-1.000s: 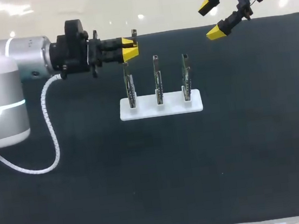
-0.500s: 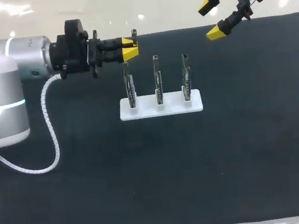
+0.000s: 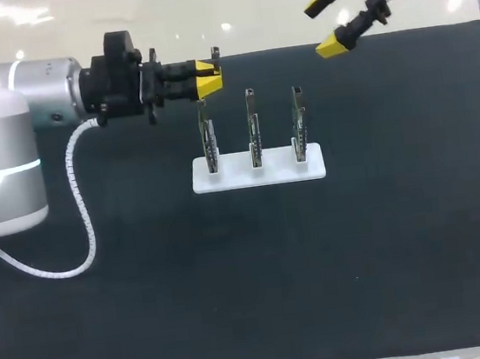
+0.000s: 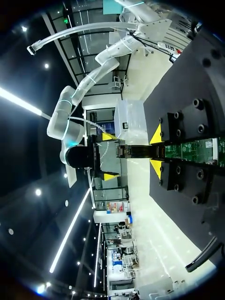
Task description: Pick up the optical module with the left hand, and insert it into the network port with the right hand.
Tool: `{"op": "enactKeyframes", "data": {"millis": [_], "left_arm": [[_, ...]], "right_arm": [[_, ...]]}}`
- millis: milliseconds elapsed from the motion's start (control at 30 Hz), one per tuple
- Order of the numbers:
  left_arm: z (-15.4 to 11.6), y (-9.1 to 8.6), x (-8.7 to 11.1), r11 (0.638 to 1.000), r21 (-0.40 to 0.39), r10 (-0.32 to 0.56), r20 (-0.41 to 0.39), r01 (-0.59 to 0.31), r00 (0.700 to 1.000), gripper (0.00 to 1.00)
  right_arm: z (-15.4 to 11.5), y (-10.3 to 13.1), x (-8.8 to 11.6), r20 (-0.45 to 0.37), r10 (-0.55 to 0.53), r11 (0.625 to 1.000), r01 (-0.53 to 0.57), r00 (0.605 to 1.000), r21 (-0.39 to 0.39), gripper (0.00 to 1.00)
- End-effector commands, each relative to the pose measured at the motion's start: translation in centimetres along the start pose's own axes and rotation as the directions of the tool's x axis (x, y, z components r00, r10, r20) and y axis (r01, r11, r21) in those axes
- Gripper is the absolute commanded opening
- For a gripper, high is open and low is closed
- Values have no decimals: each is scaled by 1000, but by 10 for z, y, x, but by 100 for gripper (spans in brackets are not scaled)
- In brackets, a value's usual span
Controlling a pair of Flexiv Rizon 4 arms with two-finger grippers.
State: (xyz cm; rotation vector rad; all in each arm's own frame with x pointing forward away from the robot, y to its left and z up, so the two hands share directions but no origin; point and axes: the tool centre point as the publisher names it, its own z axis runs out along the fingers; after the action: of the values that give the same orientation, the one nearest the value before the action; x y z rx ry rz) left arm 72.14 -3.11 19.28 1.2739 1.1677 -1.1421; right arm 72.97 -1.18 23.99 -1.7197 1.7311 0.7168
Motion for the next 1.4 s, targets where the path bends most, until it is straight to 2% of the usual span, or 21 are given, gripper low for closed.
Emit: {"op": "enactKeyframes", "data": {"millis": [33,167,400,1000,1133,1267,1333,1400], "left_arm": [[0,1,0,1000,0,0,0,0,1000,0],[0,1,0,1000,0,0,0,0,1000,0],[0,1,0,1000,0,0,0,0,1000,0],[0,1,0,1000,0,0,0,0,1000,0],[0,1,0,1000,0,0,0,0,1000,0],[0,1,0,1000,0,0,0,0,1000,0],[0,1,0,1000,0,0,0,0,1000,0],[0,1,0,1000,0,0,0,0,1000,0]], "right_arm": [[11,-7,-26,-36,12,1000,-13,999,-13,100],[24,-4,-49,-47,43,999,-43,998,3,100],[43,-2,-71,-57,52,999,-51,997,15,100],[83,2,-89,-29,29,999,-29,999,22,99],[90,7,-90,-18,41,998,-41,999,37,89],[94,12,-93,-15,51,998,-50,999,44,84],[97,14,-94,-13,55,997,-54,998,47,76],[99,15,-95,-11,59,997,-58,998,51,78]]}}
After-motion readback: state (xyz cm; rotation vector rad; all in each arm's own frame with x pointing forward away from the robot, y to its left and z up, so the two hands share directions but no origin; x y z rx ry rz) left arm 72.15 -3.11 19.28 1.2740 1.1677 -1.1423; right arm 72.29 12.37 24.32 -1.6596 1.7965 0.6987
